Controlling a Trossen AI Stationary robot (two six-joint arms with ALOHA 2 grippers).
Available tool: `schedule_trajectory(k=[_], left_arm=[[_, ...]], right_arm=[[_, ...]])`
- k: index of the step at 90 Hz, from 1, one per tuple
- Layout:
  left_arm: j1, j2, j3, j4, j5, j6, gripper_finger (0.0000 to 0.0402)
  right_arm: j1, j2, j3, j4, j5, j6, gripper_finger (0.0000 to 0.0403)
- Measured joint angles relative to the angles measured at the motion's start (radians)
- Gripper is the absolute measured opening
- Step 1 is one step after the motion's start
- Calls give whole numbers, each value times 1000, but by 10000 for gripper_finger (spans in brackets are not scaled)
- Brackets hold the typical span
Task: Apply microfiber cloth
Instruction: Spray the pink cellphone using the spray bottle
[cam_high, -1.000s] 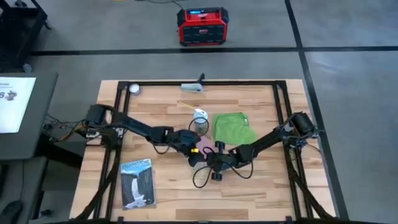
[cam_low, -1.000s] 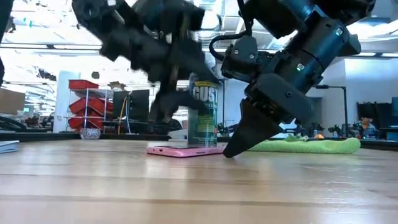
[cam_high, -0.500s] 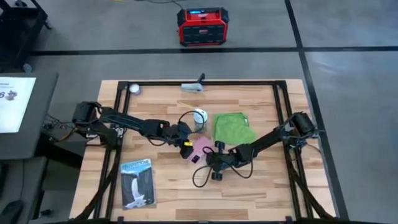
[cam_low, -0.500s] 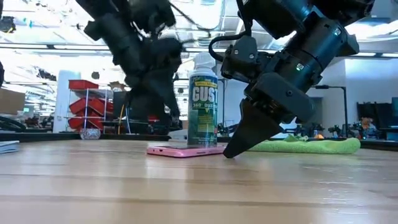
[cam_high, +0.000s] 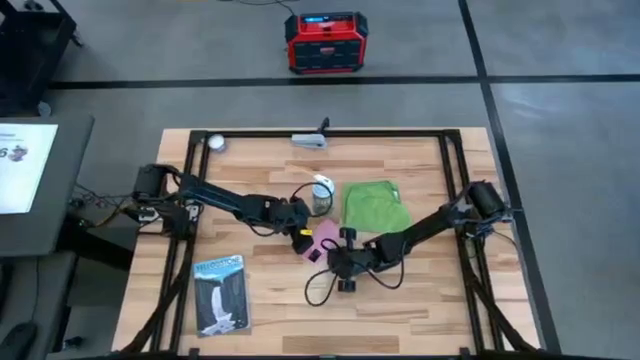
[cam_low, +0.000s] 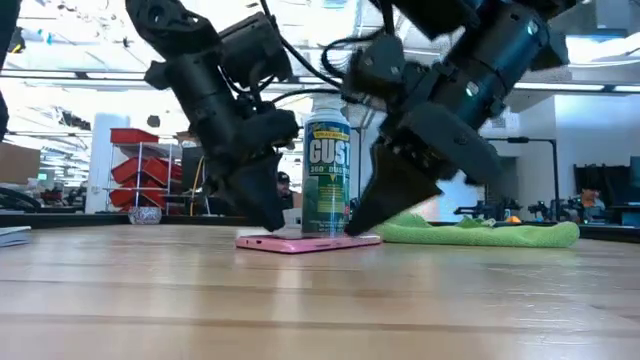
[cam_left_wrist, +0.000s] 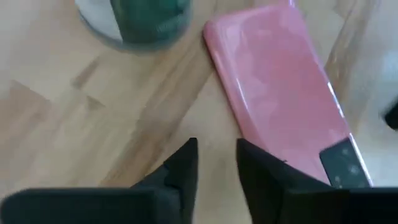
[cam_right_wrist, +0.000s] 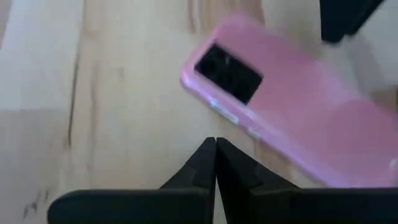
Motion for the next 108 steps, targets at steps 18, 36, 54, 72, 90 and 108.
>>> schedule_trajectory(k=[18,36,54,72,90,108], left_arm=[[-4,-18,2,19,-1,54,2],[-20,-18,2,42,-15,85,0],[-21,-18,2,45,-20,97,0],[-21,-18,1,42,-19,96,0],[-21,-18,1,43,-18,83,0],[-31,-18,1,42,-17,79,0]], right_arm=[[-53,-16,14,21,23,-42,0],[-141,-17,6,59,29,-83,0],[-185,16,-37,136,-64,-67,0],[-130,68,-44,158,-83,-1,0],[-53,67,-44,118,-94,32,0],[-7,64,-44,55,-119,68,0]])
